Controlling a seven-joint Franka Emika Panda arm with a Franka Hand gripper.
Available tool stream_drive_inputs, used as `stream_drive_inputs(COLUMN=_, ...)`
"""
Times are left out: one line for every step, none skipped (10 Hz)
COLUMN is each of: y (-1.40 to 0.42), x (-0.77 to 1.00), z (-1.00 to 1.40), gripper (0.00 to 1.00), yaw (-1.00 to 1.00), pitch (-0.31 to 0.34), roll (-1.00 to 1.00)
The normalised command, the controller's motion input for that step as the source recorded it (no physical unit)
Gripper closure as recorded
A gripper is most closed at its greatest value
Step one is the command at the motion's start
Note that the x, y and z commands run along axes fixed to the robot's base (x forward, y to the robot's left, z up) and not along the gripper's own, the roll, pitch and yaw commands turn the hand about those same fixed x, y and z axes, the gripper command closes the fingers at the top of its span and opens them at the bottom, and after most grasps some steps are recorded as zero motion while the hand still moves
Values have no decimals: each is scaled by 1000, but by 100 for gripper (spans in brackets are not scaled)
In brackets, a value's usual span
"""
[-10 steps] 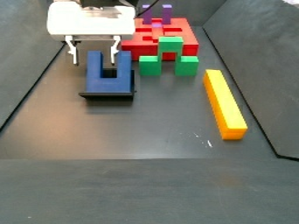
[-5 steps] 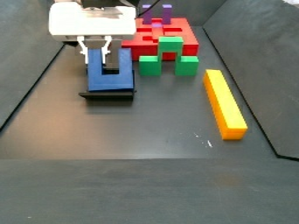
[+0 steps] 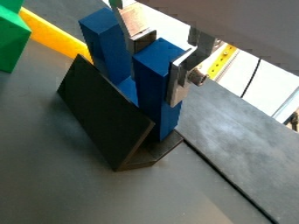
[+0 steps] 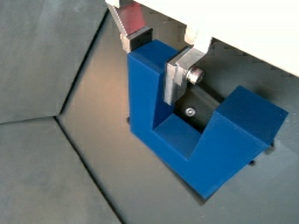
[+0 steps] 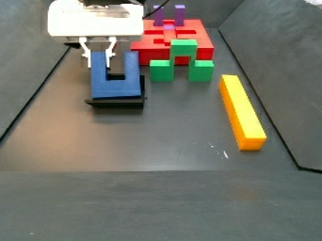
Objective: Pick up the blue object. Move up. Place the blue object on the fixture. Regrasp the blue object. Move to above the board. Insert the blue object.
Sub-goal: Regrasp the blue object.
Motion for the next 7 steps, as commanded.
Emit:
stream_drive_inputs(y=0, x=0, z=0, gripper=100, yaw=0, pitch=0, roll=0)
stream_drive_inputs(y=0, x=0, z=0, gripper=100, yaw=0, pitch=0, roll=0)
stream_drive_inputs(y=0, x=0, z=0, gripper=100, yaw=0, pitch=0, roll=0)
stream_drive_inputs(y=0, x=0, z=0, gripper=100, yaw=0, pitch=0, roll=0)
stream_drive_inputs(y=0, x=0, z=0, gripper=100, yaw=0, pitch=0, roll=0)
stream_drive_inputs(y=0, x=0, z=0, gripper=100, yaw=0, pitch=0, roll=0)
stream_drive_inputs(y=0, x=0, z=0, gripper=100, yaw=0, pitch=0, roll=0)
